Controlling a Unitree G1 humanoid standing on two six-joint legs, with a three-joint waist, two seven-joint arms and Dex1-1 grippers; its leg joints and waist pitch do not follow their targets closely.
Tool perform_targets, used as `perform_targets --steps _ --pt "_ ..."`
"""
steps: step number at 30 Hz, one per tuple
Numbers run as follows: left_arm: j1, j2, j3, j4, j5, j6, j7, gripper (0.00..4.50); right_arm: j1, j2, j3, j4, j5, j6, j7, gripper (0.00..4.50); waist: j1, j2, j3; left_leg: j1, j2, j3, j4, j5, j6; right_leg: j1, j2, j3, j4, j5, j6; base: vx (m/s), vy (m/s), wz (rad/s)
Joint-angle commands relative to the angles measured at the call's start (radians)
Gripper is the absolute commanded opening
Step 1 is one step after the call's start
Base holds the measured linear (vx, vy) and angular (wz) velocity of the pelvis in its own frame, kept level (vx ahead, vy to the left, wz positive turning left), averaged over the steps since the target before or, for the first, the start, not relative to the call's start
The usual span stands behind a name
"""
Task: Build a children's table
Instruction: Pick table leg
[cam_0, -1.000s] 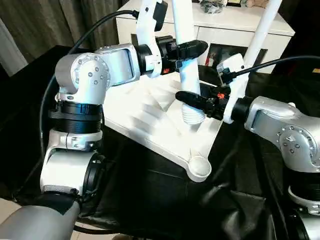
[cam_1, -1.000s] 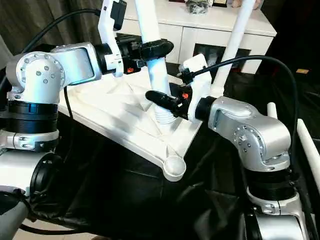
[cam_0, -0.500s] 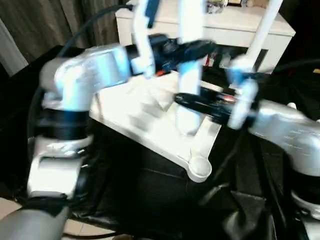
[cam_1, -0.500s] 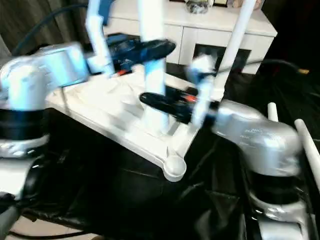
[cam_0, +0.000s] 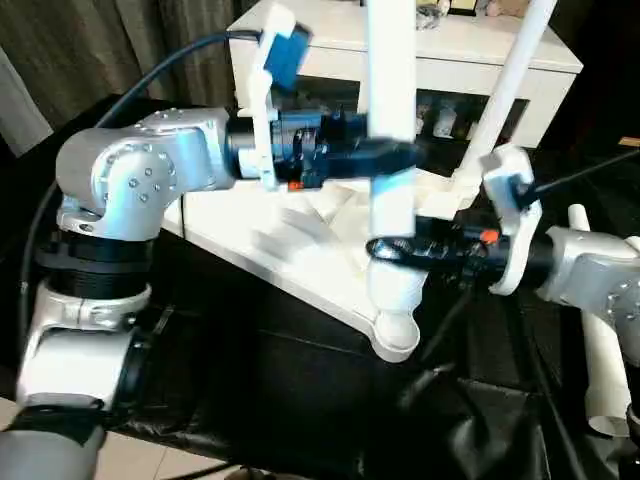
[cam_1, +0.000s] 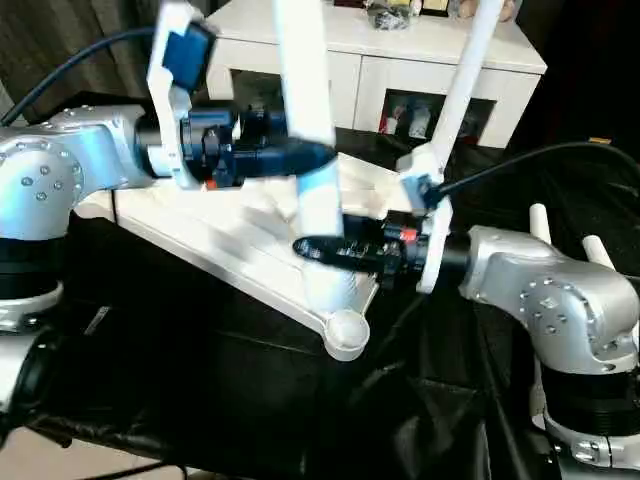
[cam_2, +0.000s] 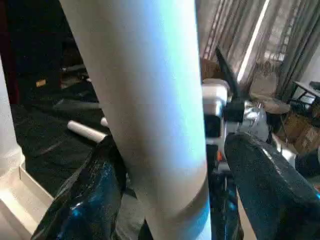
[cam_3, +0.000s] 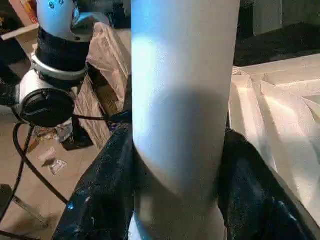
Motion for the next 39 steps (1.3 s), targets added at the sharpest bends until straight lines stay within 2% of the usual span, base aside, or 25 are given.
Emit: perform_targets --steps 1,5,6,7,9,13,20,22,23,24,26,28,31,33,35,37,38,39 --pt "-0.004 -0.004 -0.013 -0.018 0.010 -0.007 0.008 2.97 -0.002 -0.009 0.005 -0.005 -0.010 -0.018 0.005 1.87 0.003 -0.003 -0.068 0.019 0.069 -0.027 -0.085 -0.211 -0.030 0.051 -0.071 0.042 -0.075 -0.333 -0.212 0.000 0.000 0.00" --pt "-0.012 -0.035 0.002 0.012 0.011 -0.017 0.049 2.57 -0.008 -0.013 0.018 0.004 -0.022 -0.036 0.004 1.87 0.004 -0.004 -0.069 0.016 0.067 -0.026 -0.082 -0.196 -0.020 0.054 -0.071 0.042 -0.075 -0.311 -0.223 0.000 0.000 0.00" --pt "-0.014 -0.041 0.008 0.019 0.014 -0.022 0.058 2.57 -0.009 -0.012 0.020 0.008 -0.027 -0.041 0.004 1.87 0.007 0.004 -0.070 0.016 0.067 -0.027 -0.083 -0.191 -0.018 0.055 -0.071 0.042 -0.072 -0.300 -0.226 0.000 0.000 0.00" --pt "-0.014 -0.043 0.010 0.022 0.014 -0.022 0.060 2.47 -0.009 -0.012 0.021 0.009 -0.029 -0.043 0.004 1.87 0.005 0.000 -0.070 0.015 0.067 -0.026 -0.083 -0.190 -0.016 0.056 -0.069 0.041 -0.073 -0.295 -0.226 0.000 0.000 0.00" --pt "-0.019 -0.060 0.035 0.035 0.006 -0.023 0.079 2.24 -0.011 -0.008 0.022 0.014 -0.035 -0.051 0.004 1.87 0.005 0.002 -0.071 0.016 0.066 -0.026 -0.081 -0.192 -0.014 0.055 -0.069 0.041 -0.072 -0.289 -0.232 0.000 0.000 0.00" --pt "-0.022 -0.087 0.075 0.046 -0.015 -0.017 0.111 2.05 -0.008 -0.004 0.026 0.018 -0.044 -0.060 0.004 1.87 0.007 0.000 -0.073 0.015 0.067 -0.026 -0.080 -0.178 -0.005 0.058 -0.070 0.040 -0.070 -0.257 -0.247 0.000 0.000 0.00" --pt "-0.027 -0.101 0.087 0.063 -0.015 -0.016 0.142 1.93 -0.006 -0.004 0.028 0.015 -0.047 -0.069 0.000 1.87 0.005 0.004 -0.070 0.018 0.066 -0.026 -0.081 -0.206 -0.006 0.056 -0.067 0.039 -0.075 -0.295 -0.240 0.000 0.000 0.00" --pt "-0.036 -0.111 0.099 0.067 -0.001 -0.023 0.181 1.92 -0.006 -0.007 0.037 0.011 -0.076 -0.111 -0.006 1.87 0.005 0.004 -0.070 0.018 0.068 -0.027 -0.082 -0.211 -0.012 0.056 -0.068 0.039 -0.075 -0.298 -0.237 0.000 0.000 0.00" --pt "-0.036 -0.112 0.099 0.066 0.002 -0.025 0.188 1.91 -0.008 -0.005 0.040 0.012 -0.086 -0.119 -0.016 2.43 0.005 0.004 -0.070 0.018 0.068 -0.027 -0.082 -0.211 -0.012 0.056 -0.068 0.039 -0.075 -0.298 -0.237 0.000 0.000 0.00" --pt "-0.037 -0.115 0.101 0.065 0.006 -0.027 0.204 1.91 -0.013 0.003 0.048 0.019 -0.112 -0.133 -0.042 2.57 0.005 0.004 -0.070 0.018 0.068 -0.028 -0.082 -0.213 -0.015 0.055 -0.068 0.039 -0.075 -0.302 -0.233 0.000 0.000 0.00" --pt "-0.037 -0.115 0.092 0.060 0.026 -0.041 0.220 1.90 -0.023 0.020 0.051 0.029 -0.130 -0.146 -0.070 2.63 0.003 0.000 -0.069 0.017 0.067 -0.029 -0.083 -0.212 -0.017 0.055 -0.068 0.039 -0.076 -0.311 -0.226 0.000 0.000 0.00" --pt "-0.037 -0.114 0.083 0.059 0.048 -0.050 0.238 1.90 -0.035 0.036 0.051 0.036 -0.139 -0.143 -0.101 2.92 0.002 0.001 -0.070 0.016 0.066 -0.028 -0.083 -0.209 -0.016 0.056 -0.069 0.040 -0.077 -0.326 -0.218 0.000 0.000 0.00" --pt "-0.044 -0.116 0.075 0.066 0.074 -0.052 0.281 1.89 -0.051 0.055 0.053 0.035 -0.151 -0.147 -0.136 3.07 0.000 0.003 -0.071 0.018 0.066 -0.029 -0.083 -0.207 -0.019 0.054 -0.067 0.040 -0.076 -0.319 -0.212 0.000 0.000 0.00" --pt "-0.054 -0.113 0.064 0.072 0.106 -0.051 0.315 1.89 -0.062 0.064 0.053 0.032 -0.150 -0.142 -0.148 3.36 0.001 0.004 -0.071 0.018 0.067 -0.029 -0.083 -0.202 -0.017 0.055 -0.066 0.040 -0.075 -0.294 -0.216 0.000 0.000 0.00" --pt "-0.066 -0.115 0.059 0.075 0.128 -0.042 0.361 1.89 -0.077 0.072 0.058 0.034 -0.171 -0.147 -0.177 3.45 0.001 0.006 -0.073 0.020 0.068 -0.029 -0.083 -0.193 -0.019 0.052 -0.064 0.040 -0.070 -0.262 -0.225 0.000 0.000 0.00" --pt "-0.070 -0.115 0.057 0.076 0.137 -0.041 0.377 1.89 -0.083 0.075 0.061 0.036 -0.181 -0.147 -0.190 3.58 0.002 0.005 -0.075 0.018 0.067 -0.028 -0.081 -0.176 -0.018 0.056 -0.065 0.040 -0.067 -0.234 -0.233 0.000 0.000 0.00" --pt "-0.071 -0.113 0.051 0.074 0.146 -0.044 0.381 1.89 -0.089 0.080 0.064 0.039 -0.198 -0.153 -0.204 3.68 0.002 0.000 -0.072 0.017 0.066 -0.026 -0.081 -0.175 -0.014 0.056 -0.066 0.041 -0.069 -0.232 -0.236 0.000 0.000 0.00" --pt "-0.072 -0.113 0.040 0.067 0.164 -0.044 0.395 1.89 -0.105 0.093 0.077 0.051 -0.238 -0.159 -0.244 3.80 0.002 0.000 -0.072 0.017 0.067 -0.026 -0.082 -0.173 -0.015 0.056 -0.067 0.041 -0.068 -0.234 -0.236 0.000 0.000 0.00"
